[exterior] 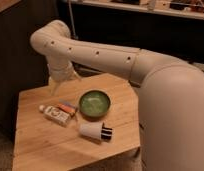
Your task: Move the arm in a circular motion
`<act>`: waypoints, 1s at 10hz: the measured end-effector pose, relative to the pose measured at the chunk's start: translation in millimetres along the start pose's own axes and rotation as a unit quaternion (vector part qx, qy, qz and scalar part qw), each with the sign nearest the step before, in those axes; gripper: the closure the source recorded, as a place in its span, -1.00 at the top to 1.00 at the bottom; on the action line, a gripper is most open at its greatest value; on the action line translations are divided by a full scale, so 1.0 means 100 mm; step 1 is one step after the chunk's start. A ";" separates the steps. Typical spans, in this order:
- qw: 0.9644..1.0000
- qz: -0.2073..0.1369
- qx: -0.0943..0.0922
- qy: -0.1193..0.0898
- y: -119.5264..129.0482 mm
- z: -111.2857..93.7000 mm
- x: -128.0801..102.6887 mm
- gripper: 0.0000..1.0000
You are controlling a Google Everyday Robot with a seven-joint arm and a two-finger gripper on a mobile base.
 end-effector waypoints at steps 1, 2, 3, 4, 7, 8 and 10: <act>1.000 0.024 -0.005 0.001 0.28 -0.05 -0.09 0.60; 0.999 0.050 -0.012 0.002 0.58 -0.11 -0.23 0.60; 0.997 0.079 -0.021 0.005 0.89 -0.19 -0.41 0.60; 0.995 0.096 -0.025 0.009 1.06 -0.26 -0.52 0.60; 0.987 0.153 -0.039 0.019 1.63 -0.44 -1.02 0.60; 0.984 0.171 -0.044 0.020 1.80 -0.49 -1.21 0.60; 0.976 0.210 -0.052 0.014 2.12 -0.52 -1.65 0.60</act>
